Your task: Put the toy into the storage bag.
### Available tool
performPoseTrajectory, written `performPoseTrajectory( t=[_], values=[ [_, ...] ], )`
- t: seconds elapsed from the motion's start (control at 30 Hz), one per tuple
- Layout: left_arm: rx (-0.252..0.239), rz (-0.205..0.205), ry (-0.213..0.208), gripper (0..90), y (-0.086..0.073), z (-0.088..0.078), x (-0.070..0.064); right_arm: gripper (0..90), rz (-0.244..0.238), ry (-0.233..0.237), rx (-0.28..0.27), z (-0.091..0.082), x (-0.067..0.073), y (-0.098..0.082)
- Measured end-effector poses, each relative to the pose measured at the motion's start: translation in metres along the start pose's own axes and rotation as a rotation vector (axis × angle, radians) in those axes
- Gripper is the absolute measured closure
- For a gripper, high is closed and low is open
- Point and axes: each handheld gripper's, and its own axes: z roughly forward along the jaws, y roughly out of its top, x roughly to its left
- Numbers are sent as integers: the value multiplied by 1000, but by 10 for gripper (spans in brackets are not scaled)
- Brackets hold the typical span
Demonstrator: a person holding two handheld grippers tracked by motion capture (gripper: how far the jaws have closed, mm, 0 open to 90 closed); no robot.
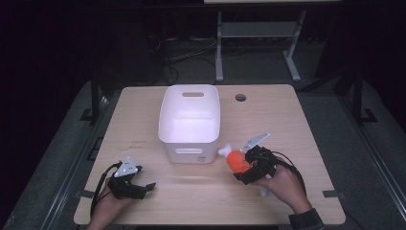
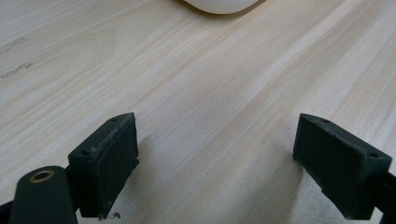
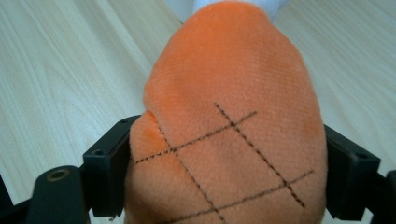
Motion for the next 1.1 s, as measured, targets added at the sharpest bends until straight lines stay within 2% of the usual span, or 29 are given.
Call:
performPoseTrajectory(
  t=[0.63, 1.1],
  values=[
    [4, 3, 0, 131, 0, 0, 0, 184, 6, -16, -35, -20, -14, 11],
    [1, 1, 1, 131, 0, 0, 0, 184, 15, -22, -85, -37, -22, 24]
  ],
)
